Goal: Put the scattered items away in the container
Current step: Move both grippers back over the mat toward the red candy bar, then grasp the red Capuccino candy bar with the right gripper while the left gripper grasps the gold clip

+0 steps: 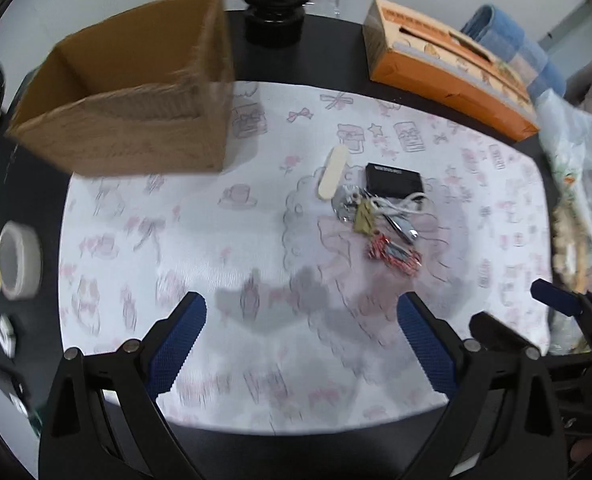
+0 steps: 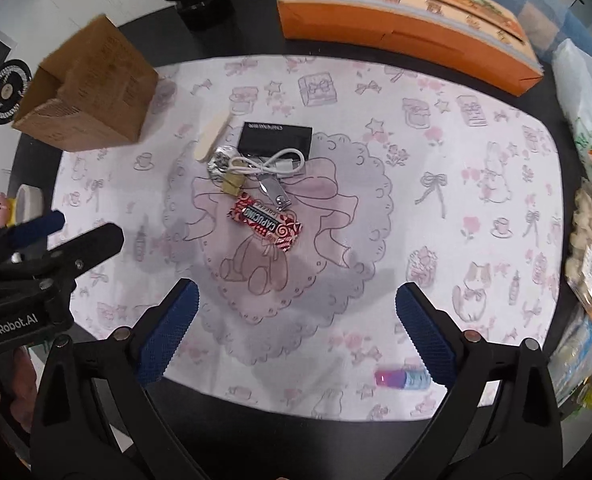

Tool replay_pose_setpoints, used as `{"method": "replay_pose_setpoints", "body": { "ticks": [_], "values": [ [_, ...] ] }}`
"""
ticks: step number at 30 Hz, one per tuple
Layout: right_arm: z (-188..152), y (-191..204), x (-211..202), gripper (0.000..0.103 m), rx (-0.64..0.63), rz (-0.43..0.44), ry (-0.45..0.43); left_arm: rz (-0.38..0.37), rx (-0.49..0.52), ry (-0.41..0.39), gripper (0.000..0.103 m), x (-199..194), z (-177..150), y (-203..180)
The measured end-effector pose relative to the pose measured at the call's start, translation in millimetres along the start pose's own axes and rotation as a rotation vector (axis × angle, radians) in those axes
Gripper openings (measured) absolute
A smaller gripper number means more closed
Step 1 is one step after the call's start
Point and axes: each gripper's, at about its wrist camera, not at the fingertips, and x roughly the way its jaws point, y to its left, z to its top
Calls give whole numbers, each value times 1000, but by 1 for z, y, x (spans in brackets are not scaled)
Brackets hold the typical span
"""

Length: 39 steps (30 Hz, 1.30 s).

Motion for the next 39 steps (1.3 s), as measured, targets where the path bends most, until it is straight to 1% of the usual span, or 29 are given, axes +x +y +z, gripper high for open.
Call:
{"method": "replay_pose_setpoints", "body": {
  "ticks": [5, 8, 10, 12, 13, 14, 15, 16, 19, 20, 21, 23, 24, 25, 27, 28, 29, 30, 33, 34, 35, 36, 37, 38, 39],
  "values": [
    [8, -5, 41, 96, -10, 18, 1, -18, 27, 12, 96, 38, 18, -4],
    [11, -10, 56, 92, 8, 37, 5, -37, 45, 21, 96, 56, 28, -10],
    [12, -11, 62, 92, 10, 38, -4, -46, 55, 18, 96, 62, 33, -14],
    [12, -12, 68, 92, 13, 39, -14, -58, 58, 21, 88, 68, 39, -17],
    [12, -13, 70, 92, 15, 41, -19, -72, 55, 27, 80, 71, 41, -18],
    [13, -13, 72, 92, 18, 43, -24, -93, 49, 34, 74, 74, 43, -19],
    [13, -13, 75, 92, 20, 45, -28, -110, 45, 39, 70, 77, 44, -19],
    [12, -13, 76, 92, 23, 47, -28, -120, 46, 44, 62, 79, 45, -19],
    [11, -14, 78, 92, 36, 52, -33, -147, 52, 52, 53, 82, 45, -23],
    [10, -14, 78, 92, 41, 54, -37, -155, 56, 51, 46, 83, 45, -25],
    [8, -15, 79, 92, 45, 51, -52, -163, 55, 51, 42, 83, 46, -25],
    [6, -14, 81, 92, 49, 49, -57, -177, 49, 51, 30, 85, 47, -26],
    [5, -14, 82, 92, 51, 47, -59, -186, 48, 50, 27, 85, 48, -26],
    [5, -12, 83, 92, 45, 39, -66, -189, 48, 47, 21, 84, 48, -26],
    [4, -7, 84, 92, 34, 22, -79, -193, 55, 43, 15, 85, 50, -29],
    [4, -5, 84, 91, 28, 13, -86, -198, 60, 45, 9, 86, 50, -30],
    [4, -2, 85, 89, 23, 4, -93, -204, 65, 48, 8, 87, 49, -31],
    [3, 0, 86, 83, 17, -4, -99, -204, 72, 49, 7, 86, 48, -32],
    [3, 7, 87, 68, 1, -31, -119, -200, 86, 51, 4, 84, 44, -33],
    [2, 10, 86, 65, -10, -50, -127, -204, 82, 54, 2, 83, 42, -32],
    [1, 13, 85, 53, -21, -69, -134, -206, 78, 56, 1, 82, 40, -31],
    [-1, 16, 84, 29, -31, -87, -141, -206, 75, 56, 1, 81, 38, -29],
    [-2, 15, 83, 16, -24, -77, -137, -207, 69, 59, 1, 80, 36, -27],
    [-3, 14, 82, 6, -18, -68, -133, -209, 63, 63, 1, 80, 34, -25],
    [-5, 13, 81, 5, -11, -58, -129, -212, 55, 65, 1, 80, 33, -23]
  ]
}}
